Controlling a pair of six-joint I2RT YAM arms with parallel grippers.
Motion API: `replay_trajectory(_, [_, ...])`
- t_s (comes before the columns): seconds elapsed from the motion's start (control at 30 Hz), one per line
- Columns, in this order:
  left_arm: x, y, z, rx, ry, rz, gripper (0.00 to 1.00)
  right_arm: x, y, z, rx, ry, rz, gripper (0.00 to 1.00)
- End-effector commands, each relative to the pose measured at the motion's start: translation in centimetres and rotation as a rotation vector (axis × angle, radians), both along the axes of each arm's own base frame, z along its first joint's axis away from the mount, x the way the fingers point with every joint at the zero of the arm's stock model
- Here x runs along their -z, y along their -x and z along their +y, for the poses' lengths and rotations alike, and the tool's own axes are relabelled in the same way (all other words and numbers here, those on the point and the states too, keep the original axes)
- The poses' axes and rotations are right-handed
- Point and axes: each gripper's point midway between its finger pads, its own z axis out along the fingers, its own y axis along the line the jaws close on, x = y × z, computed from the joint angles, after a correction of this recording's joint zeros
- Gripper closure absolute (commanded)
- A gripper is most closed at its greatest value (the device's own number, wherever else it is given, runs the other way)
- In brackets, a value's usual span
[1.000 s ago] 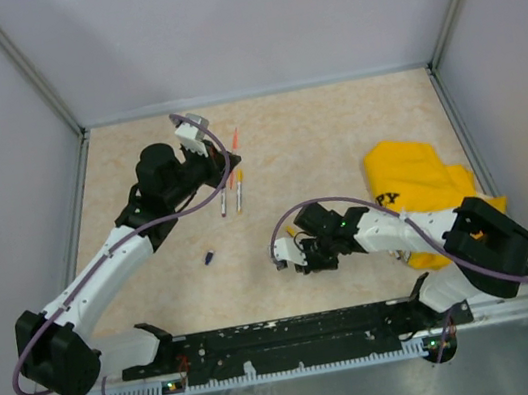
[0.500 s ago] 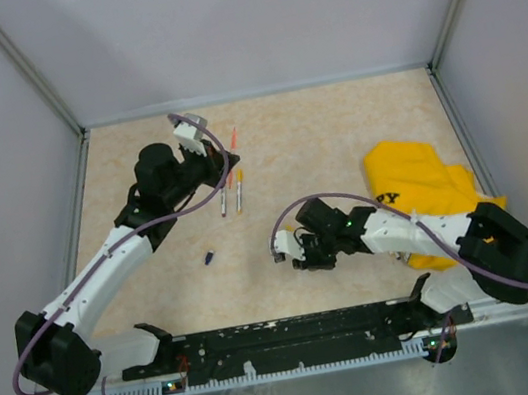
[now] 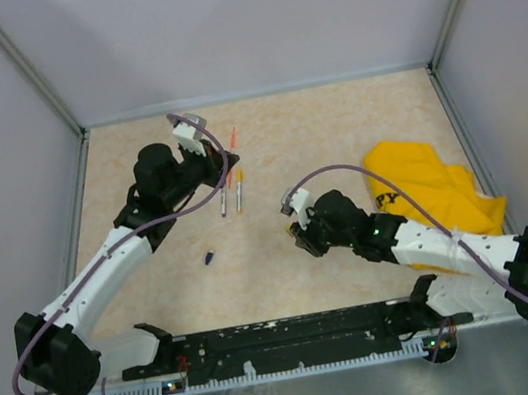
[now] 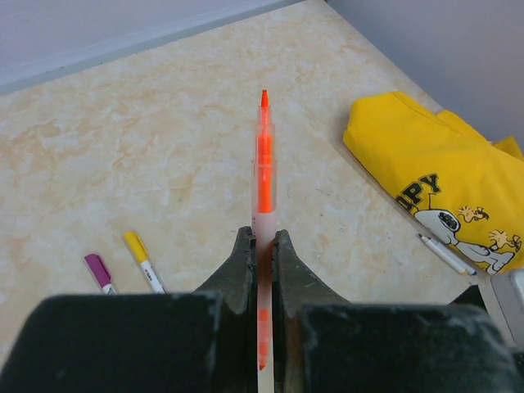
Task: Insert the pens into the pen caps
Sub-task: Move the pen cap to the center of the board.
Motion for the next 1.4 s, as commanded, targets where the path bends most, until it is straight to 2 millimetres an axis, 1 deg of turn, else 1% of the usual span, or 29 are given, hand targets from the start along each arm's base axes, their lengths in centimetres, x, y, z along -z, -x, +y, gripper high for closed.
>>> replay_trajectory(0.0, [-0.8,0.1,0.3,-0.002,0.011,-0.03,1.0,-2.6,-1.2,0.6,0.263,-0.179,0.093,0.72])
replay_trajectory(0.13, [-0.8,0.1,0.3,-0.001,0.012,-0.029,1.0,-2.5,-1.0,0.5,0.395,-0.223,0.206,0.7])
replay_trajectory(0.17, [-0.7,0.1,0.3,-0.002,0.011,-0.028,1.0,-2.3,-1.1,0.1,0.46,-0.232,0.237,0.7])
replay_trajectory(0.2, [-0.7,0.1,0.3,-0.003,0.01,-0.027,1.0,-2.0,-1.4,-0.8,0.558,-0.228,0.268,0.7])
replay_trajectory(0.27, [-0.7,0.1,0.3,-0.003,0.01,-0.027,1.0,-2.0,-1.6,-2.1,0.743,-0.257,0.33,0.69])
replay_trajectory(0.33, [-0.7,0.1,0.2,-0.001,0.011,-0.027,1.0,-2.1,-1.4,-2.4,0.831,-0.303,0.363,0.67])
replay_trajectory(0.43, [-0.6,0.0,0.2,0.0,0.011,-0.024,1.0,-1.2,-1.2,-3.2,0.94,-0.316,0.399,0.65])
replay_trajectory(0.5, [-0.5,0.0,0.1,0.002,0.009,-0.021,1.0,-0.4,-1.0,-3.4,0.985,-0.317,0.428,0.64])
replay_trajectory(0.63, [-0.5,0.0,0.2,0.0,0.008,-0.019,1.0,0.5,-0.3,-2.8,1.026,-0.339,0.463,0.58])
replay_trajectory(0.77, [-0.4,0.0,0.2,-0.001,0.007,-0.018,1.0,1.5,0.2,-2.5,1.115,-0.331,0.497,0.57])
replay_trajectory(0.97, [-0.4,0.0,0.1,0.003,0.008,-0.016,1.0,4.2,1.2,-3.5,1.28,-0.158,0.535,0.57])
replay_trajectory(1.17, [-0.4,0.0,0.1,0.004,0.009,-0.016,1.0,5.2,1.7,-3.1,1.33,-0.06,0.542,0.56])
replay_trajectory(1.37, [-0.4,0.0,0.1,0.004,0.009,-0.015,1.0,6.2,2.0,-2.5,1.345,-0.025,0.571,0.55])
